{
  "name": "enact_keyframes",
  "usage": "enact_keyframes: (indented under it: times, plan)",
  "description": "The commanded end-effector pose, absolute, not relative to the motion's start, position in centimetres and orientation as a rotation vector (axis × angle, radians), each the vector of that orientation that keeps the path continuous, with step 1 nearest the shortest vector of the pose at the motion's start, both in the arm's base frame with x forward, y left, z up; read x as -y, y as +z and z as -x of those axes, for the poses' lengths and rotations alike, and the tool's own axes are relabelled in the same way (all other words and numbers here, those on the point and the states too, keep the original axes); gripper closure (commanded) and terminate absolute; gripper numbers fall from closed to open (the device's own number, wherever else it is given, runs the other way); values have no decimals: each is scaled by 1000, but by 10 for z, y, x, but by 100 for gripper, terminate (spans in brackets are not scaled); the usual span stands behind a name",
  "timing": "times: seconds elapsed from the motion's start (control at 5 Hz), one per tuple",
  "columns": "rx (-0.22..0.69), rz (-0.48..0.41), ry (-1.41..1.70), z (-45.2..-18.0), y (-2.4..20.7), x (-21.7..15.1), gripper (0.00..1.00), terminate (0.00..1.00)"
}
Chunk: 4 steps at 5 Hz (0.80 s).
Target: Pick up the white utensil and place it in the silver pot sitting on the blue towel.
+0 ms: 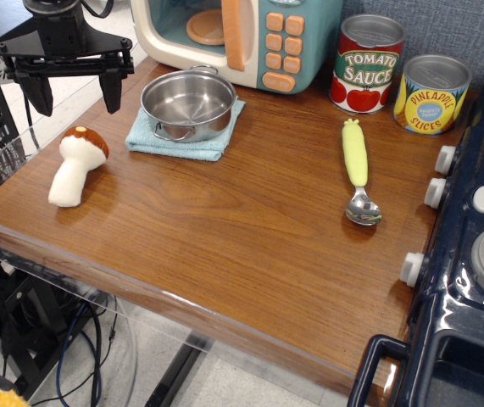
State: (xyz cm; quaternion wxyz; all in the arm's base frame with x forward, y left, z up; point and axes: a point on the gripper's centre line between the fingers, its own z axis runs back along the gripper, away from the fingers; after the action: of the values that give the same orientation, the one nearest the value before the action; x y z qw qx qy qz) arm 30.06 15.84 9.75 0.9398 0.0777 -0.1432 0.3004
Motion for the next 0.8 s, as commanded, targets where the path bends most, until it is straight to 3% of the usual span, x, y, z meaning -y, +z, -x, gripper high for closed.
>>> enact_keyframes:
  times: [0.0, 0.2, 0.6]
  plan:
    - [292, -159, 613, -301, 98, -158, 0, 0]
    - [261, -198, 539, -302, 75, -173, 0, 0]
    - [215, -176, 478, -302, 45, -182, 0, 0]
